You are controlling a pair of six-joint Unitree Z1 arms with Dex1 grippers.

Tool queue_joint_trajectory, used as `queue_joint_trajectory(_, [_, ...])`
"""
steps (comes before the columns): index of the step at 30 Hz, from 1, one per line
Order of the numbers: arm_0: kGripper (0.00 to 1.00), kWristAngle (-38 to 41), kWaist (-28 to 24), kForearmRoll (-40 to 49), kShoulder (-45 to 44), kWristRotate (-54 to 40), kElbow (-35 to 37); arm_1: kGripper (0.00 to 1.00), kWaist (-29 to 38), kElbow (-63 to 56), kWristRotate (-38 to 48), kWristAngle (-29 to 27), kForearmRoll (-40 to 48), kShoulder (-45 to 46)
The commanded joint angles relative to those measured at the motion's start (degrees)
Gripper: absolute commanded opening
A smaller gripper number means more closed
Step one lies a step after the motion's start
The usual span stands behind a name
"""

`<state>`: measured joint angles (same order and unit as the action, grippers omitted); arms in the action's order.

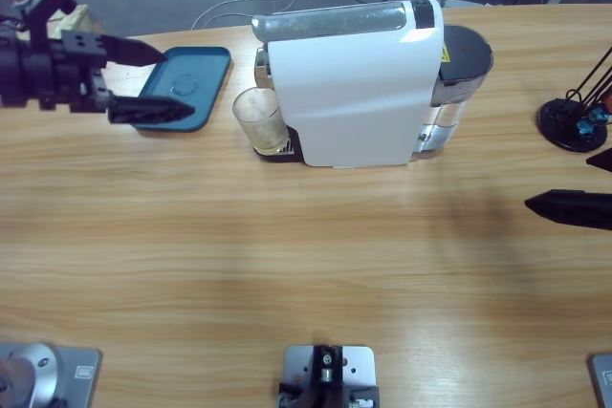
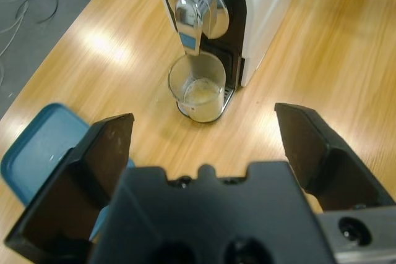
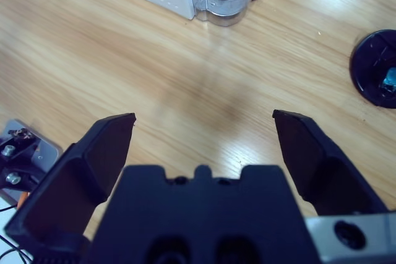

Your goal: Pour coffee

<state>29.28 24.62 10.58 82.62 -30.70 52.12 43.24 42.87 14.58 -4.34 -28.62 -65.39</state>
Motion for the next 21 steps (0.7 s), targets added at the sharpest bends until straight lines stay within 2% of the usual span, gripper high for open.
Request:
queue_joint_trajectory(1, [0.987, 13.09, -5.02, -10.14, 10.59, -2.15, -1.52, 1.0, 1.93, -2.3, 0.1, 1.54, 0.34, -0.49])
queue_joint_trajectory(4, [0.987, 14.69, -4.27, -14.41, 15.08, -3.21, -3.17, 1.0, 1.93, -2.13, 0.1, 2.23, 0.41, -1.91])
queue_joint_trajectory(8, [0.987, 13.82, -1.44, -15.87, 19.61, -6.48, -3.61, 1.0, 1.93, -1.56, 0.1, 2.28, 1.09, -4.44])
queue_joint_trajectory(14, [0.987, 13.31, -1.3, -19.48, 23.5, -6.83, -3.52, 1.0, 1.93, -1.35, 0.1, 4.9, 3.32, -7.29])
queue_joint_trajectory(21, [0.987, 12.22, -0.89, -22.46, 26.27, -6.5, -3.43, 1.0, 1.93, -2.06, 0.1, 5.08, 3.5, -7.38])
